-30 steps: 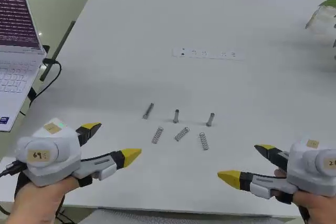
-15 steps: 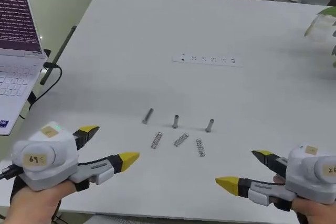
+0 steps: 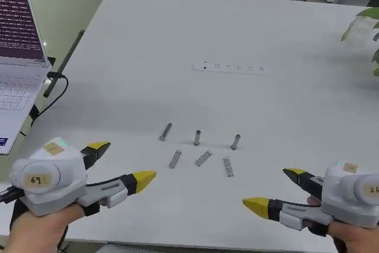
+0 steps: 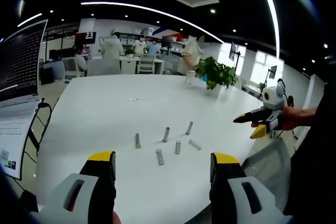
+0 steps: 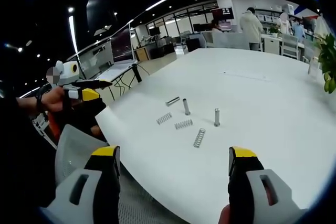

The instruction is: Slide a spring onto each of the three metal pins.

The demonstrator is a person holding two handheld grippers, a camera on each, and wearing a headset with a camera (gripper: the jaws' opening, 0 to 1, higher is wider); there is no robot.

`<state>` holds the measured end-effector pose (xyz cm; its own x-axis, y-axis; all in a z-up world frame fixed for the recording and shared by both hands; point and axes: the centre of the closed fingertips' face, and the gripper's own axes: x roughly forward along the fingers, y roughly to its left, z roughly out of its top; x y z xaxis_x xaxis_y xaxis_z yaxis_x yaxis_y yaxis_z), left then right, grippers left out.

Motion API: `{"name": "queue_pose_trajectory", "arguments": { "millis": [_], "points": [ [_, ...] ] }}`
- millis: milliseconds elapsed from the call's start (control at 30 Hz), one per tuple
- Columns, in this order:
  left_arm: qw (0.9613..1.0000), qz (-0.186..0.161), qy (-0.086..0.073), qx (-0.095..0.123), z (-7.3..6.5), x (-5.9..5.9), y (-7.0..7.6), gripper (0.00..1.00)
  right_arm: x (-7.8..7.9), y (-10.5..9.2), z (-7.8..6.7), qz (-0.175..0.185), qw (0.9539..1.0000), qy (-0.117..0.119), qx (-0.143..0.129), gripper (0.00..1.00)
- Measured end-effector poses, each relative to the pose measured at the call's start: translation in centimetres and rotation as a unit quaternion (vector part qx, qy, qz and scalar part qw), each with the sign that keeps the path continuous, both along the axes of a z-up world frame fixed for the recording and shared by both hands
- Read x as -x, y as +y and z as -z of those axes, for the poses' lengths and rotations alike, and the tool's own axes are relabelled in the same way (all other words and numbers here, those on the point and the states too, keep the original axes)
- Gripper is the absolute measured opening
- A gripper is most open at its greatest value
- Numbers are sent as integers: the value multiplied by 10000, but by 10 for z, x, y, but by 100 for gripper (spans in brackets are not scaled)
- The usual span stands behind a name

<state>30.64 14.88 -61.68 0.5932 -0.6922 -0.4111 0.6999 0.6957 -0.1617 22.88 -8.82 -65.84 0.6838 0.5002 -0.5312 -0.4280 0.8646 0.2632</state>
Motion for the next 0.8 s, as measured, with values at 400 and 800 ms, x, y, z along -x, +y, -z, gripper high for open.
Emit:
{"name": "queue_pose_trajectory", "arguments": {
  "millis": [400,800],
  "points": [
    [10000,-69,36,26,1,-3,3,69,0,0,2,19,10000,17,-2,84],
    [10000,-57,37,14,2,-11,3,67,1,-3,3,102,9999,36,-13,82]
  ]
}}
